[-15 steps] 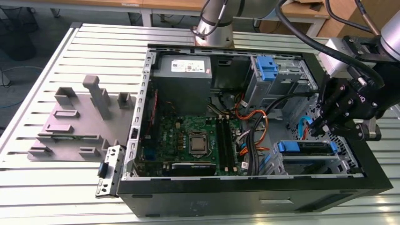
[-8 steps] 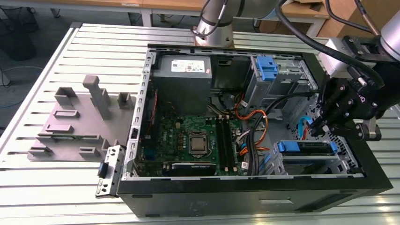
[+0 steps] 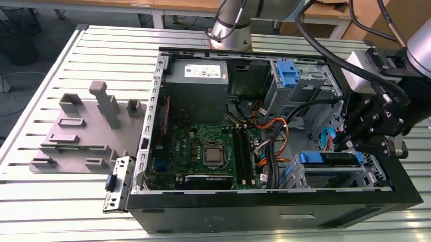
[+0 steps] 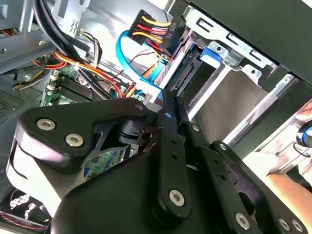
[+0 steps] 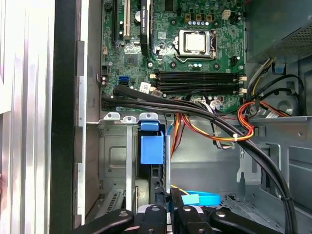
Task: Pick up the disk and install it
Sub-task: 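Insert the first disk wire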
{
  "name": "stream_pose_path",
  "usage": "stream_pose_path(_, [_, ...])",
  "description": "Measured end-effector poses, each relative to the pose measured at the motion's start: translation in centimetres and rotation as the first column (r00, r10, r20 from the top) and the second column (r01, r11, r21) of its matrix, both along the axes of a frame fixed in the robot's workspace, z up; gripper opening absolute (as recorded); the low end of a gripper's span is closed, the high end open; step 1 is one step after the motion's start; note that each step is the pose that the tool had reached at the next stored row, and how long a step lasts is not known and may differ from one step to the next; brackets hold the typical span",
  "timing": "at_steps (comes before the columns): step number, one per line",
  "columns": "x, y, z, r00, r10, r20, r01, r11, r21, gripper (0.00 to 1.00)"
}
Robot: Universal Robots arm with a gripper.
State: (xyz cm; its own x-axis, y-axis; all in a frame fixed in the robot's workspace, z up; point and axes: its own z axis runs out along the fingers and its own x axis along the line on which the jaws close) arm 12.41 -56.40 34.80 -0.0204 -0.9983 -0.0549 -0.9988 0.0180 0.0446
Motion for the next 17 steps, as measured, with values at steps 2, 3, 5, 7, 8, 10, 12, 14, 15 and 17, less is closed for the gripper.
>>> stream_pose_path(2, [0.00,-0.06,-0.18,1.0000,0.000,0.0001,0.000,1.0000,0.0009,0.16])
stream_pose_path(3, [0.00,-0.07,-0.23,1.0000,0.000,0.0002,0.000,1.0000,0.0027,0.16])
stream_pose_path(5, [0.00,-0.09,-0.30,1.0000,0.000,0.0004,0.000,0.9999,0.0123,0.16])
stream_pose_path(7, [-0.01,-0.12,-0.33,1.0000,0.000,0.0006,0.000,0.9995,0.0302,0.16])
stream_pose_path(8, [-0.01,-0.17,-0.35,1.0000,0.000,0.0006,0.000,0.9994,0.0354,0.16])
stream_pose_path(10, [-0.01,-0.40,-0.39,1.0000,0.000,0.0007,0.000,0.9993,0.0374,0.16])
stream_pose_path(12, [-0.01,-0.77,-0.41,1.0000,0.000,0.0007,0.000,0.9993,0.0379,0.16])
stream_pose_path(14, [-0.01,-1.09,-0.47,1.0000,0.000,0.0007,0.000,0.9992,0.0392,0.16])
stream_pose_path(15, [-0.01,-1.19,-0.51,1.0000,0.000,0.0007,0.000,0.9992,0.0405,0.16])
stream_pose_path(17, [-0.01,-1.28,-0.60,1.0000,0.000,0.0008,0.000,0.9989,0.0464,0.16])
